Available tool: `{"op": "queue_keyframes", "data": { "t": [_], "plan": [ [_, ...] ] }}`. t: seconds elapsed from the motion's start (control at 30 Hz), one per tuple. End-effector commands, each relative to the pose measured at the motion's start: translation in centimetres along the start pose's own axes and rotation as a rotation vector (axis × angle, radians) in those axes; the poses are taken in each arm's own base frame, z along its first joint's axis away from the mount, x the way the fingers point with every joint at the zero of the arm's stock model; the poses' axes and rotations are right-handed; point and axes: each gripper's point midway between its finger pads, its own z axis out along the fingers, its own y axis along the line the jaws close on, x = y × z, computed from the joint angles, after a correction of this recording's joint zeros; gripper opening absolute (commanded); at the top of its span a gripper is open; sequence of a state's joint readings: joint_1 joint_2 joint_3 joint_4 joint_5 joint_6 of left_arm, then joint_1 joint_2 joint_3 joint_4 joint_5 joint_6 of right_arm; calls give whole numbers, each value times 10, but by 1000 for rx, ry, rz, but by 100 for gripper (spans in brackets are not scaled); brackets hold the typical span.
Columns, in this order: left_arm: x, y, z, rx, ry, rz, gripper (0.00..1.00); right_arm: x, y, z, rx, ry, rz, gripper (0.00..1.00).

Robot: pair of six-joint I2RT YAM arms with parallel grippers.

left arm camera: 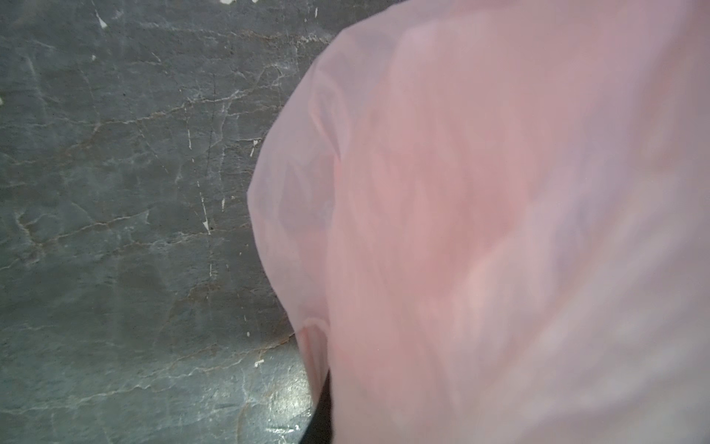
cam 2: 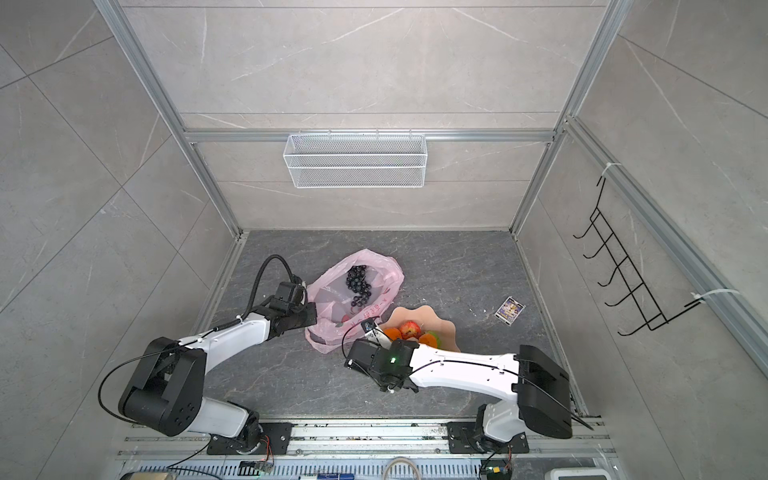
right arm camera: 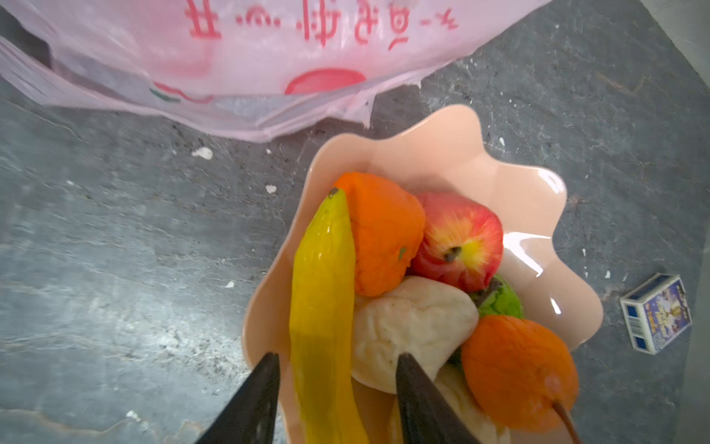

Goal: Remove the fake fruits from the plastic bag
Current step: 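Lower the banana into the bowl and open the right gripper, then move the right gripper back into the bag toward the black grapes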

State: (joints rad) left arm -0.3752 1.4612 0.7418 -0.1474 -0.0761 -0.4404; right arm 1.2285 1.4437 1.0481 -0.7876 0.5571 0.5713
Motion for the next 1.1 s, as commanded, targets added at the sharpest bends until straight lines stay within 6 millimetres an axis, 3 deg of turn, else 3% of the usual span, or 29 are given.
{"op": "queue_keyframes", "data": {
  "t": [0.0, 0.1, 0.23, 0.4, 0.5, 0.77, 1.07],
  "plan": [
    [-10, -5, -5, 24, -43, 14, 2, -38, -1, -30, -64, -117, 65, 53],
    [-11, -5, -5, 27, -44, 15, 2, -64, -8, -36, -79, -161, 131, 52],
    [-11, -7, -6, 36, -46, 16, 2, -104, -18, -22, -136, -172, 270, 50],
    [-11, -8, -6, 40, -44, 20, 2, -156, -17, 13, -249, -153, 415, 46],
    [-9, -8, -4, 36, -31, 27, 2, -180, -20, 52, -302, -110, 524, 43],
    [-7, -10, -2, 36, -19, 25, 2, -205, -49, 147, -378, -64, 826, 32],
    [-7, -12, 0, 44, -14, 22, 2, -223, -67, 192, -392, -97, 1113, 28]
  ]
}}
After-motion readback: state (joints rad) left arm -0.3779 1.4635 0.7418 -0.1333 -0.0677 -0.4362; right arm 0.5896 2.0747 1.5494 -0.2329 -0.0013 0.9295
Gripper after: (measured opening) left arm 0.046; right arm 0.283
